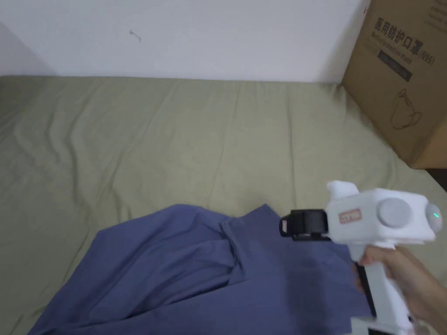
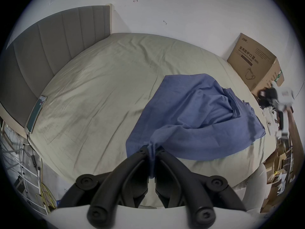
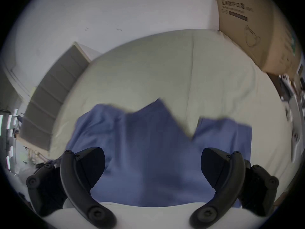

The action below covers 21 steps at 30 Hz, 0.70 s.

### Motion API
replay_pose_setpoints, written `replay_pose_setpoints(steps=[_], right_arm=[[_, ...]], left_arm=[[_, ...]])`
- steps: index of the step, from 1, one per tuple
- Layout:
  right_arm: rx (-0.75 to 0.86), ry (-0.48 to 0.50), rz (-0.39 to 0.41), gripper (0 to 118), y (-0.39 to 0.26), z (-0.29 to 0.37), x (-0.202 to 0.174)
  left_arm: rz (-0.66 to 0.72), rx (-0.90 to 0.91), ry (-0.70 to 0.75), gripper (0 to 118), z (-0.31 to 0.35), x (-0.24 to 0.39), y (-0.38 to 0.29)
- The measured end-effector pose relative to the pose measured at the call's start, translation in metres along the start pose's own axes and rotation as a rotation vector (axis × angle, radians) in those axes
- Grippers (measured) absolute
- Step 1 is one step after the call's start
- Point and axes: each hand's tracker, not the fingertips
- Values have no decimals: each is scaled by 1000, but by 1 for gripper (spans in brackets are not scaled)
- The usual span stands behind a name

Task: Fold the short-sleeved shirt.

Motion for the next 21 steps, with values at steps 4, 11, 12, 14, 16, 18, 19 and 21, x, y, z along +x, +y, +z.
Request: replay_pose_setpoints(steps=[4,11,12,14,16,18,19,21], right_arm=[[-107,-107,-92,109,46,-78,14],[-228,-241,75,102,46,-144,-9],[-224,-249,76,102,47,-142,-13],[-209,-249,55,86,49,-134,-15],[-183,-246,89,34,53,-123,-18],[-183,-242,73,4,57,-117,-13],[-193,-188,21,4,57,-116,-8],[-166,-164,-74,4,57,-103,-4]], left_arm=[[28,-28,-1,8,-10,0,7],[35,-54,8,8,-21,-1,14],[37,-59,10,8,-22,0,14],[34,-60,10,8,-24,-1,15],[35,-64,14,8,-24,1,15],[35,-64,12,8,-23,0,15],[33,-61,13,8,-22,1,15],[40,-60,15,8,-18,1,17]])
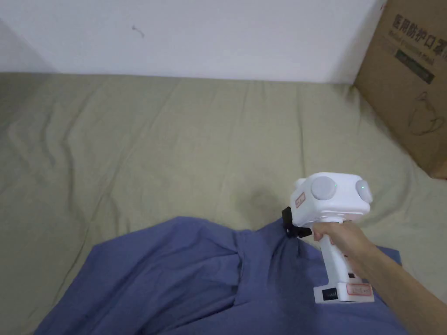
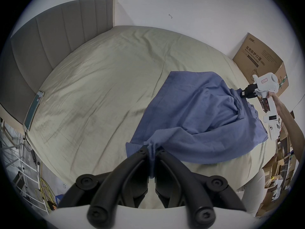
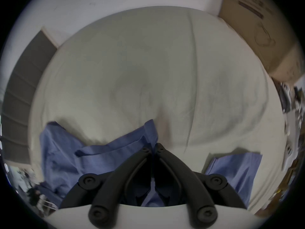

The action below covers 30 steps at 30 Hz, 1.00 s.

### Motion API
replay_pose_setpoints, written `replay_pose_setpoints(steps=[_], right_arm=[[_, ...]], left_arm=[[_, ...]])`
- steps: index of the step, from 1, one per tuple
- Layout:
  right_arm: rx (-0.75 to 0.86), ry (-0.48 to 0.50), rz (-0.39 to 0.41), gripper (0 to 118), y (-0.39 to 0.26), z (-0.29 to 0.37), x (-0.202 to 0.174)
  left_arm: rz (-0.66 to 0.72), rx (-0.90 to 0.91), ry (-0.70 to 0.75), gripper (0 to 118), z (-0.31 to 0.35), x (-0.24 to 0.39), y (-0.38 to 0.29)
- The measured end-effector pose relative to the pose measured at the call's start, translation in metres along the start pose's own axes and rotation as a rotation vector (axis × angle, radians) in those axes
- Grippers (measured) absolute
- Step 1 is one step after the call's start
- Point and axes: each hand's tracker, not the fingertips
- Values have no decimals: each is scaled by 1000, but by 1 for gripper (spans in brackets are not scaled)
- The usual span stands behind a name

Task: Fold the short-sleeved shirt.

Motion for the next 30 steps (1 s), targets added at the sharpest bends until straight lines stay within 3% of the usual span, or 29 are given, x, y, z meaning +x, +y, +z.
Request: replay_pose_setpoints(steps=[4,9,20,22,25,30], right_arm=[[81,104,-60,4,3,43,12],[260,197,-110,4,18,139,39],[637,188,-197,4,53,374,91],[697,177,-212,4,69,412,94],[751,152,-237,4,102,463,97],[839,101,-281,4,156,533,90]], left_arm=[[-1,23,-1,8,13,4,15],[-38,186,-31,8,45,20,57],[-65,574,-126,8,133,89,231],[-69,614,-136,8,148,107,272],[-186,650,-62,8,160,138,333],[-183,704,-52,8,173,171,420]])
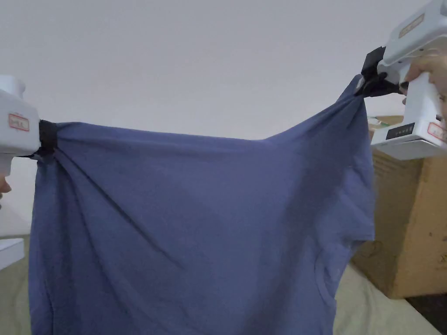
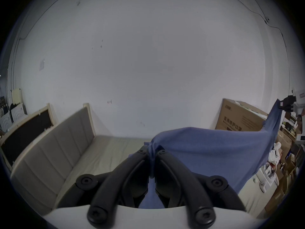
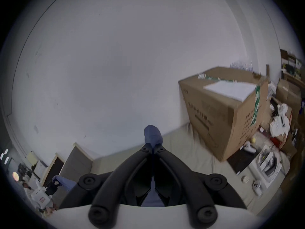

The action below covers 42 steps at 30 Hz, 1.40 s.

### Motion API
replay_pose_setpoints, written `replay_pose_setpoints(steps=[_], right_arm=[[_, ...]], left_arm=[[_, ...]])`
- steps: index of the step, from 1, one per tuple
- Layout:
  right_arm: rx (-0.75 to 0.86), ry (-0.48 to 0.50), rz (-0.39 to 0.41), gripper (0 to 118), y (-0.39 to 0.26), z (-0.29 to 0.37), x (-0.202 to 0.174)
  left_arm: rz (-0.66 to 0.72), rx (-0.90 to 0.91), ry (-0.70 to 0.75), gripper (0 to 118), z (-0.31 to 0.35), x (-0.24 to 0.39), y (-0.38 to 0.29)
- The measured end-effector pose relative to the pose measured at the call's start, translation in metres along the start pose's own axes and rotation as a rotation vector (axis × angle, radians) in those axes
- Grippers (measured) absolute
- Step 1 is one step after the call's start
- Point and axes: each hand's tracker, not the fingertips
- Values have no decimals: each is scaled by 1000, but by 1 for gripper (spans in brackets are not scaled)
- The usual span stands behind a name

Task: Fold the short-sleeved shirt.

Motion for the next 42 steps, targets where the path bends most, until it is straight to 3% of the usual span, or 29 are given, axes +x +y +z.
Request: replay_pose_setpoints(steps=[3,6,9,10,12,16,23,32,35,39,42], right_arm=[[35,-31,16,4,36,1,-20],[99,16,-31,4,56,18,-37],[162,68,-66,4,72,34,-51],[191,105,-58,4,73,39,-55],[187,82,6,4,71,47,-67],[155,79,54,4,63,21,-62],[-51,14,67,4,-15,-78,-30],[-345,-114,58,4,-198,-243,21],[-462,-143,57,4,-271,-271,39],[-601,-93,-1,4,-351,-288,67],[-617,-85,74,4,-381,-273,73]], left_arm=[[-53,30,35,8,-21,5,35],[-75,54,44,8,-32,5,62],[-11,116,75,8,-31,-1,84],[3,149,87,8,-29,-1,87],[-52,161,120,8,-27,-4,94],[-18,138,93,8,-34,-16,80],[-41,-54,162,8,-105,-20,-25],[27,-447,188,8,-203,-13,-260],[19,-547,191,8,-208,-12,-321],[7,-627,187,8,-216,-26,-365],[-35,-622,184,8,-198,-29,-367]])
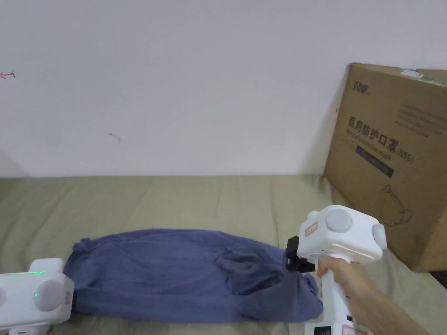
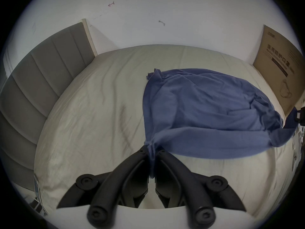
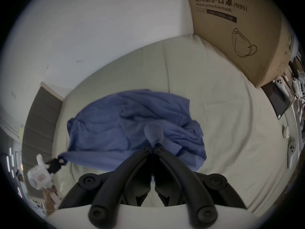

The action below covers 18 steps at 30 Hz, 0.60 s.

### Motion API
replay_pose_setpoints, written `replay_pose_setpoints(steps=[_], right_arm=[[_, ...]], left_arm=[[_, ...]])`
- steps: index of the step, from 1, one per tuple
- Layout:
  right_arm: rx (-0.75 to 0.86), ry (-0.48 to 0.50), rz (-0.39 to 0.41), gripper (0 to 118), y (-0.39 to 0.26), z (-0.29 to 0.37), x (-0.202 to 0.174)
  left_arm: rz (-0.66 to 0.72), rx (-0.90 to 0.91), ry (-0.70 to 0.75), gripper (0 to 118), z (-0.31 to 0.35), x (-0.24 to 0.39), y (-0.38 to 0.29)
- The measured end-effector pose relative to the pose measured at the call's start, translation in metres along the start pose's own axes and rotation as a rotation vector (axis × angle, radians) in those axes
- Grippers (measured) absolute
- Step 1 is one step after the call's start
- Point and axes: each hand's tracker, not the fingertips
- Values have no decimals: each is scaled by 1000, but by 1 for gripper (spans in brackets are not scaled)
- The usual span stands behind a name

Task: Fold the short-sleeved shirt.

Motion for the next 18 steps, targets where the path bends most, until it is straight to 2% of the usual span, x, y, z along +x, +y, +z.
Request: replay_pose_setpoints(steps=[4,5,7,8,10,12,16,18], right_arm=[[20,60,3,4,-32,36,10],[23,41,30,4,-42,51,10],[77,68,82,4,-69,83,17],[70,80,72,4,-85,99,23],[53,181,27,4,-115,125,39],[39,236,5,4,-151,151,52],[-6,190,26,4,-218,187,72],[-15,183,-5,4,-257,202,86]], left_arm=[[-50,54,-56,8,44,-14,-15],[-68,69,-61,8,57,-17,-22],[-60,94,-74,8,83,-25,-40],[-65,103,-80,8,98,-30,-56],[-87,107,-79,8,121,-41,-84],[-116,113,-61,8,144,-52,-119],[-92,60,-76,8,180,-77,-193],[-108,22,-70,8,193,-84,-228]])
